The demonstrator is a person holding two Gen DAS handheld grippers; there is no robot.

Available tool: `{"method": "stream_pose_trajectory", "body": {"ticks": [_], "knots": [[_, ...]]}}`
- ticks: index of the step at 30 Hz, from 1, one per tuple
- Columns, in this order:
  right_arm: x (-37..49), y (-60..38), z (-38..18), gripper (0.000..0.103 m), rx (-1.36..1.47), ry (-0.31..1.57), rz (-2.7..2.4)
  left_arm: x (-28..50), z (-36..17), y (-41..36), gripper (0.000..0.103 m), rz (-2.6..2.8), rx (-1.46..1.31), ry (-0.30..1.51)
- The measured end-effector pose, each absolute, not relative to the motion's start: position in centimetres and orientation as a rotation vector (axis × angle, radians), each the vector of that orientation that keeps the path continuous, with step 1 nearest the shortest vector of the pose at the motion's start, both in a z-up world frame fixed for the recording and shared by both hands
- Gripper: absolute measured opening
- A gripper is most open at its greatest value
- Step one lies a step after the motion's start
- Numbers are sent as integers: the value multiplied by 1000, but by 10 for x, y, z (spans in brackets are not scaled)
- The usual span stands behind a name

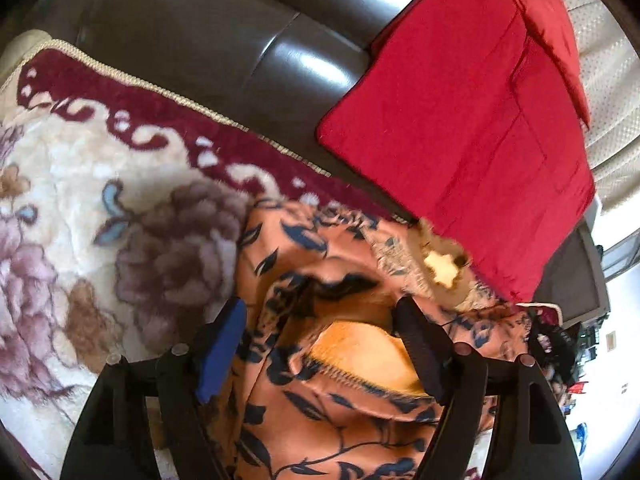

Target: Fold small clothes

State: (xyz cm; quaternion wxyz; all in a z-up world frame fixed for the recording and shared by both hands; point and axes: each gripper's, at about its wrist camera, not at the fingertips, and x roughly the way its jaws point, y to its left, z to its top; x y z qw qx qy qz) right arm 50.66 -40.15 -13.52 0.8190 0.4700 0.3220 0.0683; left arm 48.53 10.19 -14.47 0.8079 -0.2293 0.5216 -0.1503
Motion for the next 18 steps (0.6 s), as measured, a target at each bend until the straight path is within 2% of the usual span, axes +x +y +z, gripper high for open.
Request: {"method": "stream_pose_trajectory", "body": {"ticks": [5,11,13,14,15,16,17,18], "knots": [[500,-404,-137,10,1001,683,144,473,-130,103,77,-397,-523,983],[502,-402,-142,10,999,702,138,481,-148,97,76,-383,-470,1056],[501,-402,-141,10,998,699,137,482,-149,93,56,-393,-446,1046],[501,-402,-139,10,1000,697,136,485,-150,87,39,-397,-416,1061],[501,-403,-139,10,1002,694,136,487,-153,81,28,-397,-381,1085],[501,-403,-139,10,1003,693,135,488,-154,79,21,-402,-366,1088],[502,-403,-139,10,1002,694,134,489,-153,76,8,-419,-354,1082],[502,-402,-139,10,1000,694,133,489,-150,74,8,-427,-341,1073]]}}
